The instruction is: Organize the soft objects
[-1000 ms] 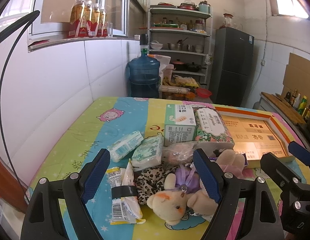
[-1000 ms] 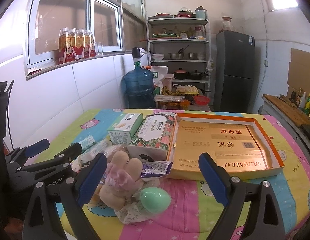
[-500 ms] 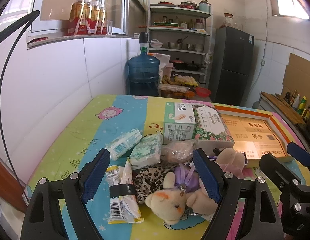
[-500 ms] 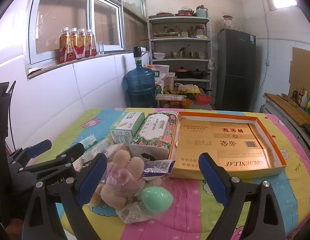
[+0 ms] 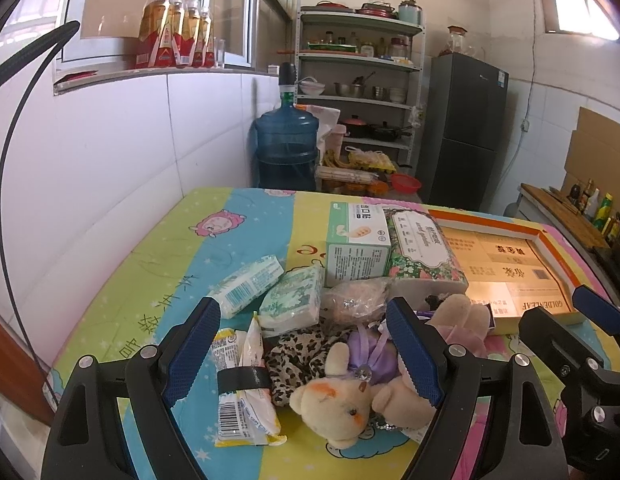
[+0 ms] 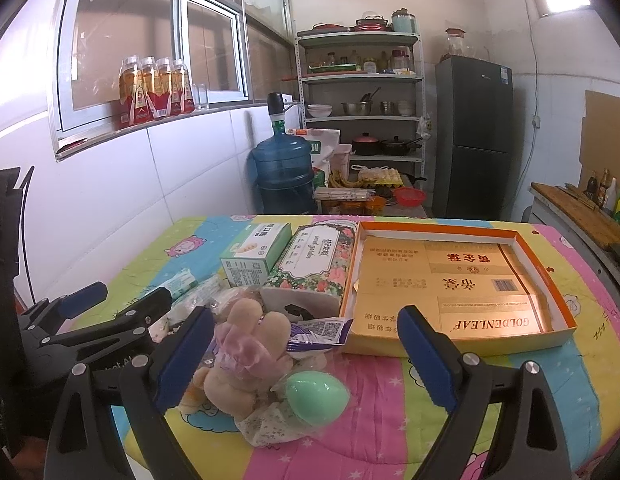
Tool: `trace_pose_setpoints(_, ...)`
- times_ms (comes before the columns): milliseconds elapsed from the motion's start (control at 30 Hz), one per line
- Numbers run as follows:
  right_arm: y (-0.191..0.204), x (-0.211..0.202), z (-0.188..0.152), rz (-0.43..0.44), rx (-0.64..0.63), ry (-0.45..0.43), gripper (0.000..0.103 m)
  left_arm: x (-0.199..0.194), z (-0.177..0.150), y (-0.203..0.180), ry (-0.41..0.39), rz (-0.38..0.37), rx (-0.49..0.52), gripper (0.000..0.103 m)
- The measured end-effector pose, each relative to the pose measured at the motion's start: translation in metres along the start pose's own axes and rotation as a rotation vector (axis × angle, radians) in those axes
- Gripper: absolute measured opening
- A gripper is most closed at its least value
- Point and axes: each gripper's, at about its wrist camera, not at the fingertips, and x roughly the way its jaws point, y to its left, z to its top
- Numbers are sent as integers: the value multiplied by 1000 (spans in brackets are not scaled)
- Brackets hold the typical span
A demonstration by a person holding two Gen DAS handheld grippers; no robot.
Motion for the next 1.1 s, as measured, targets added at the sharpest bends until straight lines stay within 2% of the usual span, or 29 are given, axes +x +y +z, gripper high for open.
trace_pose_setpoints(767,1,1,-3,17,2,11,93,1,-4,7,9,-6,-9,86)
trace_pose_setpoints(1100,7,5,-27,84,-34,37,93,8,-26,44,27,-19,-33,86)
